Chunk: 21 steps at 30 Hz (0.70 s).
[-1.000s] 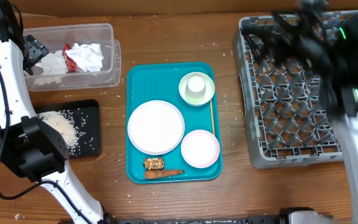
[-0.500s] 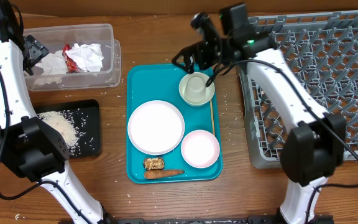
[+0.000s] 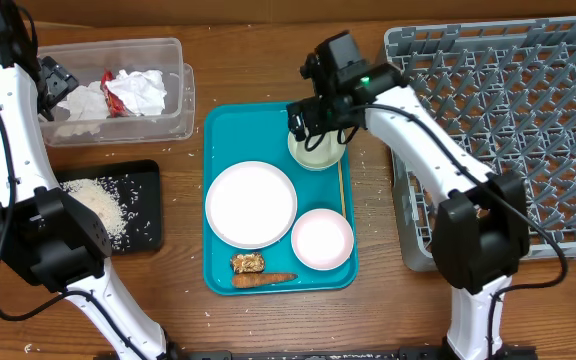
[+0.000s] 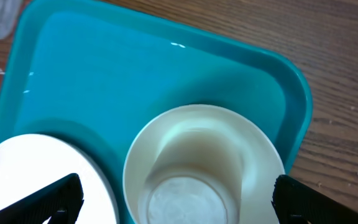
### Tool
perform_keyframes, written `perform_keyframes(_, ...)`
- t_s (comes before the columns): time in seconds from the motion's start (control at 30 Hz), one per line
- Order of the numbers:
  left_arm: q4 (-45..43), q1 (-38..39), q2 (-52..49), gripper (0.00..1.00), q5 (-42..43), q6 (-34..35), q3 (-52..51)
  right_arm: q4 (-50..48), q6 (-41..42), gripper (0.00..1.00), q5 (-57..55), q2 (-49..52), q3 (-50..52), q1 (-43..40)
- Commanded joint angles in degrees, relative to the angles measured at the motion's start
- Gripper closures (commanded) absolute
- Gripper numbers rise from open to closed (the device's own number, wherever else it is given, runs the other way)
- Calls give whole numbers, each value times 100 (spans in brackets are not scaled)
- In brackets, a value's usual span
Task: Sort waste into correct bins and load items into the dishwasher
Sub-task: 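Reach the right gripper over to the white cup on the teal tray, then grasp the white cup rim with the right gripper and lift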
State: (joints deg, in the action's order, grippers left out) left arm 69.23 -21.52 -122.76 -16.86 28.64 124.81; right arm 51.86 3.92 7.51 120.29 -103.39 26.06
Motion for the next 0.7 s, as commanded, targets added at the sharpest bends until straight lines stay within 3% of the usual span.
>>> perform_keyframes(0.0,-4,-22,223,0,-2,116,22,-66,431,1,-411,79,42,59)
perform_keyframes(0.67,-4,-22,223,0,-2,116,22,341,1419,5,-492,398,59,282)
